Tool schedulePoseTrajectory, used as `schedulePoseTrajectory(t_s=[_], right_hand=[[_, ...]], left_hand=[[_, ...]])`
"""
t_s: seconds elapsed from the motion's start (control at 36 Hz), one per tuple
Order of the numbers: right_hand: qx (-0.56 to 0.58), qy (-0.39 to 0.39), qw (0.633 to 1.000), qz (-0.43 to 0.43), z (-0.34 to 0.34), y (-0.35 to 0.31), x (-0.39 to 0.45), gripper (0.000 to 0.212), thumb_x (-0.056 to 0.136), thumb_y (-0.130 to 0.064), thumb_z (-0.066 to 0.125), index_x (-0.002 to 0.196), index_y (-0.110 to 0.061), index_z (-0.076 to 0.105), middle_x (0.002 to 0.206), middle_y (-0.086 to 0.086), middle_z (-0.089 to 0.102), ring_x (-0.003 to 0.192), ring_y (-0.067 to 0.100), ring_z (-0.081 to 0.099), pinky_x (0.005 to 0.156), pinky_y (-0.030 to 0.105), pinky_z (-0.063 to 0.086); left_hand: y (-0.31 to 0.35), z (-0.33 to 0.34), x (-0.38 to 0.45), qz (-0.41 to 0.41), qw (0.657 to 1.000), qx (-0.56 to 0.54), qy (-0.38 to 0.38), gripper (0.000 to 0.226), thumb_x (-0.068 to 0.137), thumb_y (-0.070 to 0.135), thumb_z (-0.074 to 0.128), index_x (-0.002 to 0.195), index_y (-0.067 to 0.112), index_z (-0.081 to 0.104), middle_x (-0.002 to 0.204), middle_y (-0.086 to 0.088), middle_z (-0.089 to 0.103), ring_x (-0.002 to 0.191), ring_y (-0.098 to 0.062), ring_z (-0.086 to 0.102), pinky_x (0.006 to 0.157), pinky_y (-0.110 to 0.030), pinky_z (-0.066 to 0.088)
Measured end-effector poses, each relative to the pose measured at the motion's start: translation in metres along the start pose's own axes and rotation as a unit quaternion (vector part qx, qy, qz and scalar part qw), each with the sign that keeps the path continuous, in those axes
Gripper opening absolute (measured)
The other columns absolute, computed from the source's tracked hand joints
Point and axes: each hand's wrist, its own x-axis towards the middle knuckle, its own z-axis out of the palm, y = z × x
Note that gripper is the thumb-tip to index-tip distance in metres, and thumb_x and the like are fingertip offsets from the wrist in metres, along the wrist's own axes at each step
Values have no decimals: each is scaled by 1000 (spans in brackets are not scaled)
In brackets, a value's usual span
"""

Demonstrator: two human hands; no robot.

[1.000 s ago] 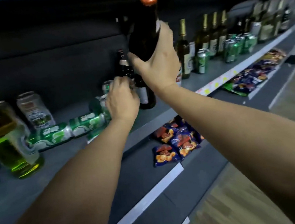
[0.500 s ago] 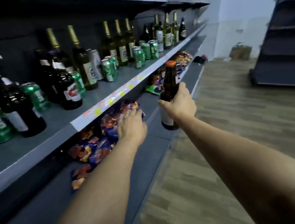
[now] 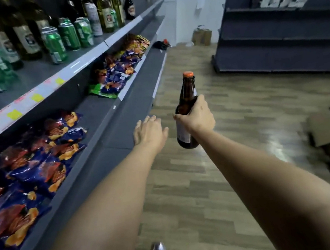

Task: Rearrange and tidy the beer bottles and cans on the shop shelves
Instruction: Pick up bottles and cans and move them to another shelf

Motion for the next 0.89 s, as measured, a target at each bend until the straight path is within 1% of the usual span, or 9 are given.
schedulePoseTrajectory(t_s=[0.14, 0.22, 0.33, 0.47, 0.53, 0.64, 0.78, 0.89], right_hand=[[-13, 16, 999, 30, 15, 7, 61, 63, 72, -44, 78, 112, -14, 38, 121, 5, 53, 110, 32, 57, 79, 39, 43], [-19, 23, 999, 37, 26, 4, 100, 64, 73, -43, 78, 112, -13, 38, 120, 6, 53, 109, 31, 58, 82, 41, 46], [-44, 22, 998, 31, 39, -10, 160, 63, 74, -44, 77, 113, -13, 38, 120, 7, 53, 110, 31, 57, 79, 38, 44], [-57, 25, 997, 35, 56, -24, 233, 65, 72, -46, 78, 112, -14, 38, 120, 6, 53, 109, 33, 58, 81, 40, 45], [-59, 27, 997, 39, 63, -25, 258, 66, 72, -47, 77, 112, -14, 37, 120, 6, 53, 108, 33, 58, 81, 40, 46], [-64, 25, 996, 53, 77, -21, 308, 67, 71, -50, 77, 112, -15, 37, 120, 5, 54, 108, 33, 58, 82, 41, 48], [-67, 15, 996, 57, 100, -9, 373, 67, 72, -49, 77, 113, -15, 38, 119, 5, 54, 108, 33, 58, 81, 41, 46], [-77, -3, 996, 48, 113, 0, 435, 67, 71, -49, 77, 114, -15, 39, 119, 5, 55, 107, 31, 59, 78, 39, 44]], left_hand=[[2, 11, 69, 26, 1000, -12, -3, 49, 101, 36, 39, 143, 11, 40, 153, -4, 34, 144, -18, 24, 115, -33, 19], [-6, 16, 115, 30, 998, -46, -9, 51, 101, 35, 40, 145, 10, 37, 157, -4, 26, 146, -18, 17, 116, -34, 21], [-20, 16, 187, 39, 997, -66, 1, 51, 100, 35, 41, 145, 9, 37, 157, -5, 25, 147, -20, 16, 117, -36, 22], [-35, 24, 275, 37, 997, -64, 5, 47, 99, 36, 43, 139, 11, 44, 155, -5, 30, 145, -23, 20, 115, -38, 25], [-37, 31, 303, 41, 998, -57, -3, 48, 99, 36, 42, 140, 11, 43, 155, -5, 31, 145, -23, 20, 115, -37, 25], [-34, 44, 353, 47, 998, -44, -27, 52, 100, 38, 40, 145, 11, 37, 157, -4, 27, 146, -21, 17, 117, -36, 22], [-25, 64, 419, 53, 997, -39, -33, 49, 100, 39, 40, 140, 11, 42, 155, -2, 31, 146, -20, 20, 114, -39, 27], [-16, 75, 475, 52, 997, -42, -30, 50, 100, 37, 41, 142, 10, 41, 155, -4, 31, 146, -20, 19, 116, -38, 24]])
